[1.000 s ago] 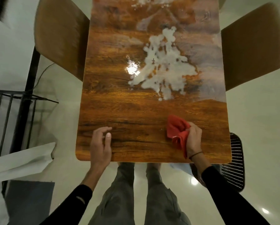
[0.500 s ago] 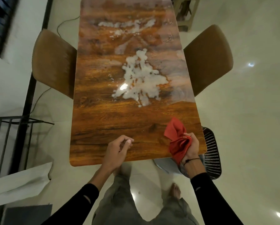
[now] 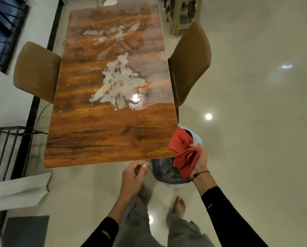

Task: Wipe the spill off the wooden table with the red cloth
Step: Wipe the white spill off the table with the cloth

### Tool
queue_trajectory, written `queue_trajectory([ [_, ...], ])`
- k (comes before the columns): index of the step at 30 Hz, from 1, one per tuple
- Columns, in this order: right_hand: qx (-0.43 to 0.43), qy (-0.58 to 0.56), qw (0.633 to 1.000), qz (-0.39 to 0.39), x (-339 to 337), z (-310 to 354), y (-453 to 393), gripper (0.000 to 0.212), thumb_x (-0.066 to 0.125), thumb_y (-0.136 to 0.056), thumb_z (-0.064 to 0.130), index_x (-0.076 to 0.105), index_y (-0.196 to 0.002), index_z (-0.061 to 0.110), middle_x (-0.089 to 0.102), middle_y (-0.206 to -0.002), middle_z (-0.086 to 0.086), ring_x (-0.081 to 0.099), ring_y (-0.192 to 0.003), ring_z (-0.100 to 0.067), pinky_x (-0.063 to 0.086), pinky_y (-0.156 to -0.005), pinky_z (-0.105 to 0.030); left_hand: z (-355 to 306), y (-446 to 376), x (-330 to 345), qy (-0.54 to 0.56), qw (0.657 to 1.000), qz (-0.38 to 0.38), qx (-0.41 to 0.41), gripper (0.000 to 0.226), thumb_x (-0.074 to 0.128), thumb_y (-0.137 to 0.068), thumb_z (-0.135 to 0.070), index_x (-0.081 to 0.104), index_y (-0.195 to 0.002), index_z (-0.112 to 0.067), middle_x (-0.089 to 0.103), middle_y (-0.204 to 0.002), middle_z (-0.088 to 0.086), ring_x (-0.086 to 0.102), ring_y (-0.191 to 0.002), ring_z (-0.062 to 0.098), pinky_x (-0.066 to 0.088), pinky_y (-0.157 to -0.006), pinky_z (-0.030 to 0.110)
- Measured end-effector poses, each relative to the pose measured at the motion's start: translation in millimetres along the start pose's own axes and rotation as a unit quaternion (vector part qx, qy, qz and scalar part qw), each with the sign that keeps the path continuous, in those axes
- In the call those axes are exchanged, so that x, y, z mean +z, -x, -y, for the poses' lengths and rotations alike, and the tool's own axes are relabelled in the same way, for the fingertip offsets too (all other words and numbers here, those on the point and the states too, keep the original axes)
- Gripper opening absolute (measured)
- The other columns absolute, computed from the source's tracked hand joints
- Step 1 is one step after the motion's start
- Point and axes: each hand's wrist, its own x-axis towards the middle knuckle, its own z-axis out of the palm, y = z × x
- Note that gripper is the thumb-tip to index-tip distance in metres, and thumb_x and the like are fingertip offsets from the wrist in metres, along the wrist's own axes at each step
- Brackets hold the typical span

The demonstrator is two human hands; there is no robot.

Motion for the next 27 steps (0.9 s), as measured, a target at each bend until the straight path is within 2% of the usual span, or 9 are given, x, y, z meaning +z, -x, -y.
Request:
queue_trajectory([
  [2,0.017,0.005,1.0,-0.003,-1.2,11.4,1.6,0.02,0.047,-0.104,0.023,0.064,-0.103,0.013,0.06,-0.099,-0.014,0.057,-0.088,-0.034,0.046,-0.085,-0.042,-17.0,3.6,21.4,0.019,1.0,-0.004,0.012,0.021,0.065,-0.108,-0.007,0.078,-0.099,-0.02,0.08,-0.085,-0.003,0.077,-0.084,0.017,0.066,-0.087,0.045],
  [6,0.025,0.029,0.999,-0.021,4.5,20.5,0.7,0.022,0.047,-0.105,0.022,0.056,-0.085,0.018,0.05,-0.084,-0.008,0.049,-0.073,-0.028,0.042,-0.076,-0.039,-36.1,-7.3,44.3,0.048,0.998,0.0,0.029,0.018,0.064,-0.11,-0.011,0.079,-0.103,-0.019,0.08,-0.085,-0.002,0.078,-0.083,0.017,0.064,-0.082,0.037],
  [9,0.017,0.042,0.999,-0.006,11.0,22.9,-5.3,0.044,0.048,-0.106,0.022,0.064,-0.065,0.021,0.056,-0.065,-0.001,0.057,-0.055,-0.02,0.052,-0.064,-0.033,-46.3,-21.3,50.8,0.045,0.998,-0.009,0.043,0.019,0.064,-0.11,-0.011,0.078,-0.101,-0.02,0.079,-0.084,-0.004,0.076,-0.081,0.015,0.062,-0.079,0.03],
  [11,0.014,0.05,0.999,-0.003,15.1,25.8,-8.0,0.054,0.049,-0.106,0.02,0.059,-0.052,0.025,0.054,-0.058,0.003,0.055,-0.049,-0.017,0.053,-0.059,-0.03,-52.8,-27.0,55.3,0.038,0.998,-0.016,0.055,0.018,0.065,-0.11,-0.012,0.078,-0.1,-0.021,0.079,-0.084,-0.006,0.076,-0.081,0.013,0.062,-0.077,0.029],
  [15,0.037,0.079,0.996,0.005,29.8,39.7,-25.4,0.028,0.049,-0.106,0.016,0.055,-0.079,0.021,0.05,-0.069,0.002,0.046,-0.063,-0.016,0.042,-0.07,-0.034,-67.1,-40.5,70.7,0.026,0.997,-0.047,0.055,0.017,0.066,-0.108,-0.013,0.077,-0.099,-0.022,0.078,-0.085,-0.009,0.076,-0.083,0.011,0.062,-0.078,0.028],
  [19,0.069,0.138,0.988,0.016,35.1,64.8,-52.1,0.033,0.048,-0.107,0.021,0.059,-0.076,0.02,0.056,-0.071,-0.002,0.055,-0.067,-0.02,0.049,-0.07,-0.036,-74.2,-57.8,96.9,0.042,0.995,-0.086,0.038,0.016,0.068,-0.107,-0.009,0.075,-0.095,-0.017,0.077,-0.085,-0.008,0.076,-0.084,0.015,0.062,-0.082,0.038],
  [23,0.111,0.216,0.966,0.083,45.6,110.8,-82.7,0.07,0.041,-0.11,0.02,0.068,-0.044,0.022,0.062,-0.052,0.002,0.065,-0.045,-0.013,0.055,-0.049,-0.024,-88.7,-72.1,140.5,0.085,0.983,-0.165,-0.014,0.014,0.068,-0.107,-0.012,0.075,-0.096,-0.013,0.077,-0.089,0.003,0.075,-0.088,0.031,0.062,-0.086,0.058],
  [25,0.135,0.26,0.949,0.114,53.9,133.2,-88.9,0.069,0.041,-0.11,0.024,0.07,-0.048,0.022,0.063,-0.056,-0.001,0.067,-0.051,-0.016,0.058,-0.055,-0.025,-98.8,-75.7,164.0,0.112,0.97,-0.213,-0.043,0.013,0.068,-0.108,-0.012,0.076,-0.097,-0.011,0.078,-0.092,0.007,0.075,-0.092,0.034,0.062,-0.088,0.061],
  [27,0.162,0.289,0.937,0.111,59.8,153.1,-94.8,0.053,0.046,-0.108,0.029,0.065,-0.059,0.02,0.061,-0.068,-0.005,0.063,-0.065,-0.023,0.056,-0.069,-0.033,-110.9,-77.1,186.2,0.154,0.953,-0.256,-0.057,0.014,0.068,-0.108,-0.009,0.076,-0.097,-0.008,0.078,-0.093,0.009,0.076,-0.094,0.036,0.062,-0.091,0.062],
])
